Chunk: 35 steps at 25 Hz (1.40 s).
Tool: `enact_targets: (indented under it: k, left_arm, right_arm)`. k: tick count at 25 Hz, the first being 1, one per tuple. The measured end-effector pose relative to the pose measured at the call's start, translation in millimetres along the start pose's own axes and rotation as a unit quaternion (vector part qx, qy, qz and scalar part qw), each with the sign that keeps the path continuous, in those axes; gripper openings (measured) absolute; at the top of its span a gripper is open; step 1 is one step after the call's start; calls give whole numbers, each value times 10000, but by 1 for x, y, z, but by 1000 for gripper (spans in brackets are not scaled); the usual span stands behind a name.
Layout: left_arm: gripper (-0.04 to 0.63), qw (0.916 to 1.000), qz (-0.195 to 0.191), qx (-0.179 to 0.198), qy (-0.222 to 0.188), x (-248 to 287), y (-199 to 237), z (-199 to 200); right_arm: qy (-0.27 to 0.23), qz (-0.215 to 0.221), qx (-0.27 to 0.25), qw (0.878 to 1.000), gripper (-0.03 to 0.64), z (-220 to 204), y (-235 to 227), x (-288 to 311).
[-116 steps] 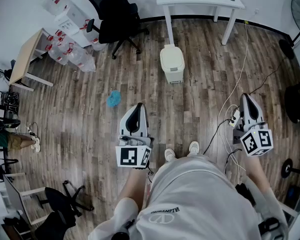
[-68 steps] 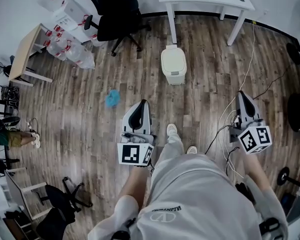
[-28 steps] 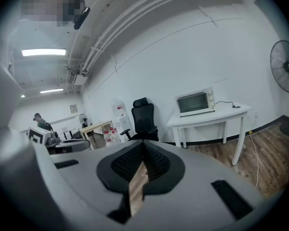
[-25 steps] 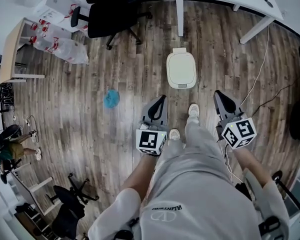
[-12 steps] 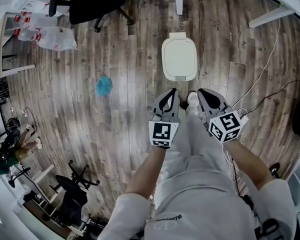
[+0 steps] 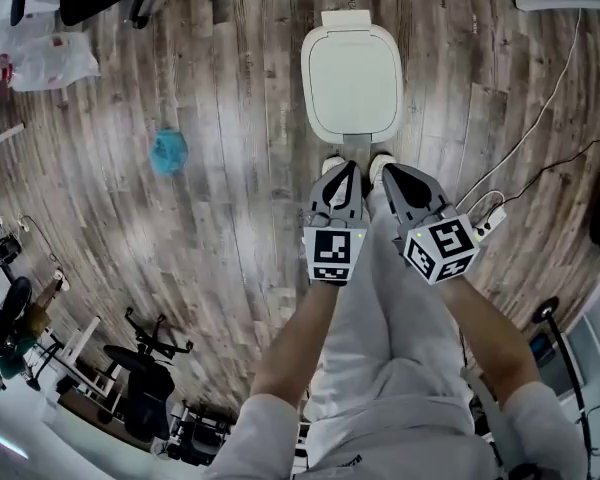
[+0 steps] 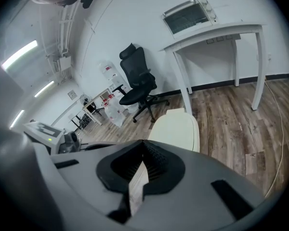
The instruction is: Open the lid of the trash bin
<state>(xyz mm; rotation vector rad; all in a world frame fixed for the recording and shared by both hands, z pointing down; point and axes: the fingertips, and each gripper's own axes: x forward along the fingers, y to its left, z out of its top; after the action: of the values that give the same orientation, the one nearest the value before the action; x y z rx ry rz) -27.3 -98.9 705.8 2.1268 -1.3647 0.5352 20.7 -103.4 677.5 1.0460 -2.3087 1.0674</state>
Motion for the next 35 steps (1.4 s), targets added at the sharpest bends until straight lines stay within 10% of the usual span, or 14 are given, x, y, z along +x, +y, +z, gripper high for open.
enact_targets:
  k: [17, 35]
  left_arm:
    - [0, 9979, -32, -270, 581, 97, 19, -105]
    - [0, 9970, 82, -216, 745, 106, 23, -123]
  right_arm:
    - [97, -338, 593, 9976, 16, -75, -63, 66]
    - [141, -287, 705, 9970, 17, -86, -60, 73]
